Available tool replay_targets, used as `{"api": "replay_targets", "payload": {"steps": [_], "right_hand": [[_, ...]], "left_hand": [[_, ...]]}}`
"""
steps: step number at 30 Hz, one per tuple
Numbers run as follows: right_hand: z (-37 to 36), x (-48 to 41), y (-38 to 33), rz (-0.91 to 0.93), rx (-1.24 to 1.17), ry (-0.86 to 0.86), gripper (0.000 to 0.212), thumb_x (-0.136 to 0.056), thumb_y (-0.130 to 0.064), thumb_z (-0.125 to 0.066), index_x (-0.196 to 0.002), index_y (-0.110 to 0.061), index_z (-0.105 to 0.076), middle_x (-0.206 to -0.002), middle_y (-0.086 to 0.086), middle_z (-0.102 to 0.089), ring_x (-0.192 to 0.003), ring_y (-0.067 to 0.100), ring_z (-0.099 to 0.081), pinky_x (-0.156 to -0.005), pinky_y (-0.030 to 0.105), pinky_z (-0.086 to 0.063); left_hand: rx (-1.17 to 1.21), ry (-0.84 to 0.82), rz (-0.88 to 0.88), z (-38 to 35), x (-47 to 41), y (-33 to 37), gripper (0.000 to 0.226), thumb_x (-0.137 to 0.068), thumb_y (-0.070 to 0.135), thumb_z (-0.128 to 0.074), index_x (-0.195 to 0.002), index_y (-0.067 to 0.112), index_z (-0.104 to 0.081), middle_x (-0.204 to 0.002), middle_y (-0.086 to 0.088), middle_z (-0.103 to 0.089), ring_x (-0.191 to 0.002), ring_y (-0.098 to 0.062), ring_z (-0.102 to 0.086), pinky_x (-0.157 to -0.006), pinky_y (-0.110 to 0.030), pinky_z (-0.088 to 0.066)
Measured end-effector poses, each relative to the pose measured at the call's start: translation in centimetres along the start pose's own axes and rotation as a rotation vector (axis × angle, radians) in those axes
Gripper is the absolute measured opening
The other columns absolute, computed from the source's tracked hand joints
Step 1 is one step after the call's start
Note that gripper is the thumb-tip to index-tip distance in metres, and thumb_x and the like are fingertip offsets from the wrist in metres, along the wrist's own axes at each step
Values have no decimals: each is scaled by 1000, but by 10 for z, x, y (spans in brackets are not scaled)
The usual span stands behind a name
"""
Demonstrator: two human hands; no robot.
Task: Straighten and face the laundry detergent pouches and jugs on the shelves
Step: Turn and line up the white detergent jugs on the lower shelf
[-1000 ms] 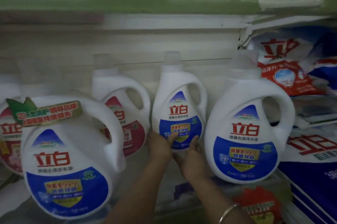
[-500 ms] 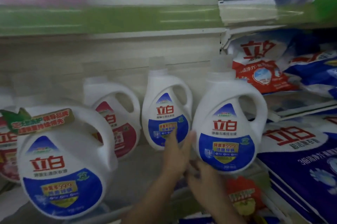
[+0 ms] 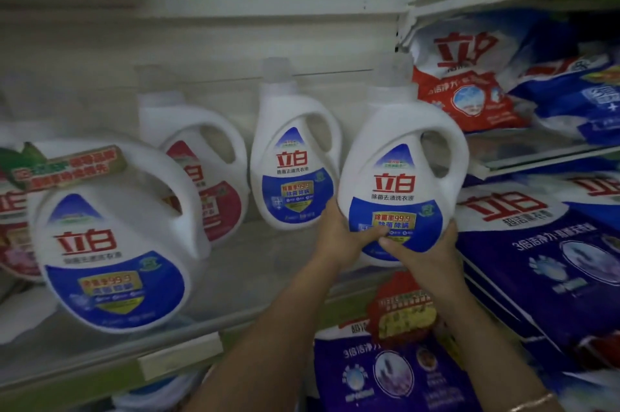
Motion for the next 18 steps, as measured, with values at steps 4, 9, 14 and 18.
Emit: {"api": "replay_targets", "payload": {"steps": [4, 9, 14, 18], "right_hand": [[0, 1, -2, 42, 28, -22, 88, -67, -16, -83, -137, -17, -29, -116, -3, -55, -84, 0, -55, -57, 11, -48], [-30, 4, -2, 86, 81, -160, 80, -61, -18, -86, -127, -16, -42, -107, -7, -63, -91, 3, -64, -60, 16, -56], [-75, 3, -10, 49, 227, -191, 74, -61, -29, -86, -117, -10, -41, -109, 0, -61, -93, 15, -64, -78, 38, -57], [-95, 1, -14, 54, 285, -174, 73, -67, -30, -83, -120, -10, -37, -119, 6, -60, -103, 22, -63, -77, 35, -54]], "left_hand": [[39, 25, 18, 7, 1, -6, 63, -69, 17, -81, -122, 17, -46, -117, 3, -61, -95, -5, -60, -69, -16, -53], [47, 114, 1, 49, 14, -16, 59, -70, 16, -80, -121, 19, -50, -112, 5, -64, -97, -6, -64, -73, -22, -57], [1, 160, -2, 93, 23, -22, 59, -73, 17, -78, -123, 17, -49, -112, 3, -66, -95, -5, -65, -66, -15, -56], [-21, 177, -19, 104, 20, -20, 47, -75, 12, -76, -114, 20, -52, -100, 10, -66, -91, 1, -65, -60, -8, -51]]}}
Point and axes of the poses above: each hand's wrist, its own x-axis away from the middle knuckle, its own z-axis out of the back of the hand, y = z × x, the point moved 5 cm from there along -x, towards the middle knuckle
